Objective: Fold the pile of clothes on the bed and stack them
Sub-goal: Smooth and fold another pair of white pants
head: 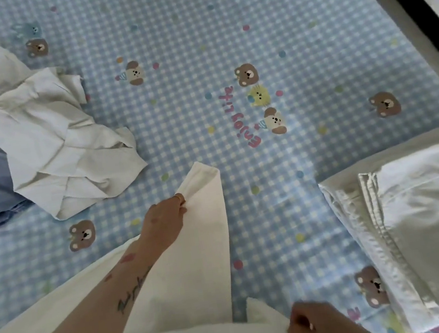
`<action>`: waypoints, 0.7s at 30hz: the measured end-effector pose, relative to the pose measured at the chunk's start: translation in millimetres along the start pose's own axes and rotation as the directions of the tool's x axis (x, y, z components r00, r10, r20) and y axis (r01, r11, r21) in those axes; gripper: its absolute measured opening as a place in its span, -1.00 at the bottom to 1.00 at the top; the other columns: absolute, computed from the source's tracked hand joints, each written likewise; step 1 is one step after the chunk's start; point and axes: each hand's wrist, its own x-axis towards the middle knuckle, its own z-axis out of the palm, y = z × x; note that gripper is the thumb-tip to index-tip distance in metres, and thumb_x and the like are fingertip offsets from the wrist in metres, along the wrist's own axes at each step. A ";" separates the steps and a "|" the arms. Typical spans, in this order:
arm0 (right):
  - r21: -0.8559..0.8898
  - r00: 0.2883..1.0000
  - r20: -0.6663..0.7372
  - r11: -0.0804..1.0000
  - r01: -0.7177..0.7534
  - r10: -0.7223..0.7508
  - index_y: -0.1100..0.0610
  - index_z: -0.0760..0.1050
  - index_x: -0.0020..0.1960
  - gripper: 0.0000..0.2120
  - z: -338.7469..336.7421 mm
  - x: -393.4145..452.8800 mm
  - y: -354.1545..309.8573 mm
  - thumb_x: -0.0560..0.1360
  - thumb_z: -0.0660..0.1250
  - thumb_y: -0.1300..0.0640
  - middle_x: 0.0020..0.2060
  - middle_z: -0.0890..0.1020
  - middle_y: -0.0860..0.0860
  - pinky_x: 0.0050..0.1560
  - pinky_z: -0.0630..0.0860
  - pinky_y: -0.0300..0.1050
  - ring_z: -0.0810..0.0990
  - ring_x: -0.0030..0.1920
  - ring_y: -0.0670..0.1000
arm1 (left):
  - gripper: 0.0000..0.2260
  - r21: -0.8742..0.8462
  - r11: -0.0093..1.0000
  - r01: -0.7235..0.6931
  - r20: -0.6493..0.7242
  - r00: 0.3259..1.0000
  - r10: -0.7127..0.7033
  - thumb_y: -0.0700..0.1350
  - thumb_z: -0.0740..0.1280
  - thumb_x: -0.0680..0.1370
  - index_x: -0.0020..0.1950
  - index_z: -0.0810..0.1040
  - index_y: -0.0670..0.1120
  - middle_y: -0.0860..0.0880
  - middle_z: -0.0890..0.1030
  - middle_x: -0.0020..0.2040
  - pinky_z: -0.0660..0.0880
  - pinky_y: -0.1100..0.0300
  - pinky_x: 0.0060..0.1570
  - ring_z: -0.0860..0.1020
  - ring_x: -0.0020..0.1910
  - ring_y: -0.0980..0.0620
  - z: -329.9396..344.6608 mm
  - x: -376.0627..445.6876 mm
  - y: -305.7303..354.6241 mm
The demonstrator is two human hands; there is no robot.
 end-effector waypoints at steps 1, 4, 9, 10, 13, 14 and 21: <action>0.046 0.992 -0.108 0.997 -0.054 0.059 0.10 0.52 -0.08 -0.88 -1.5 14.1 2.1 0.54 0.26 0.07 -0.28 0.48 -0.15 -0.05 0.40 -0.35 0.47 -0.22 -0.18 | -0.79 -0.021 1.000 -0.001 0.006 1.000 0.001 -0.08 0.18 0.61 0.17 0.48 -0.12 -0.11 0.64 -0.04 0.34 0.15 -0.18 0.58 -0.08 -0.14 0.8 -0.2 0.2; 0.106 0.880 -0.476 0.992 0.075 -0.016 0.00 0.47 -0.09 -0.89 -12.2 77.7 -3.3 0.58 0.22 0.15 -0.21 0.53 -0.10 -0.08 0.49 -0.13 0.50 -0.22 -0.15 | -0.78 -0.137 0.990 0.026 0.064 0.998 -0.018 -0.05 0.24 0.59 0.16 0.50 -0.12 -0.10 0.64 -0.02 0.44 0.14 -0.13 0.59 -0.07 -0.11 -1.6 3.3 7.8; -0.015 0.822 -0.481 0.941 0.339 -0.304 -0.05 0.14 0.49 -0.42 -77.7 183.7 -54.1 0.55 0.09 0.35 0.44 0.25 -0.05 0.25 0.45 -0.05 0.42 0.33 -0.01 | -0.94 -0.300 0.954 -0.007 0.154 0.987 0.055 -0.08 0.25 0.58 0.01 0.50 0.05 0.03 0.60 -0.20 0.41 0.31 -0.28 0.53 -0.30 0.12 -20.2 -9.6 7.2; -0.057 0.837 -0.408 0.925 0.375 -0.365 -0.13 0.04 0.51 -0.31 -91.9 197.8 -64.1 0.52 0.09 0.40 0.50 0.13 -0.09 0.25 0.44 -0.09 0.33 0.40 -0.04 | -0.93 -0.319 0.947 -0.030 0.167 0.982 0.087 -0.08 0.25 0.58 -0.06 0.46 0.11 0.06 0.57 -0.25 0.37 0.35 -0.32 0.49 -0.34 0.16 -27.4 -17.0 2.6; -0.061 0.872 -0.145 0.884 0.463 -0.467 -0.25 0.01 0.49 -0.22 -119.1 231.3 -83.8 0.49 0.18 0.38 0.53 -0.02 -0.15 0.26 0.28 -0.23 0.12 0.48 -0.11 | -0.86 -0.387 0.920 -0.061 0.218 0.963 0.156 -0.06 0.24 0.59 -0.14 0.39 0.15 0.13 0.53 -0.26 0.36 0.33 -0.24 0.42 -0.30 0.17 -52.8 -39.2 -11.3; 0.019 0.878 -0.068 0.879 0.477 -0.475 -0.26 0.08 0.48 -0.27 -123.3 236.6 -87.3 0.51 0.21 0.34 0.52 0.01 -0.15 0.30 0.21 -0.22 0.09 0.48 -0.13 | -0.85 -0.416 0.907 -0.060 0.236 0.957 0.171 -0.06 0.24 0.59 -0.15 0.39 0.15 0.16 0.51 -0.25 0.37 0.29 -0.20 0.41 -0.28 0.18 -61.0 -44.0 -13.8; 0.639 0.926 0.169 0.753 0.158 -0.338 -0.01 0.23 0.47 -0.57 -76.7 242.3 -111.3 0.62 0.16 0.04 0.37 0.44 -0.03 0.41 0.32 -0.07 0.41 0.35 -0.10 | -0.79 -0.588 0.800 0.116 0.326 0.940 0.103 0.04 0.35 0.52 0.07 0.49 0.34 0.27 0.55 -0.12 0.42 0.36 0.05 0.52 -0.04 0.29 -95.3 -66.9 -22.0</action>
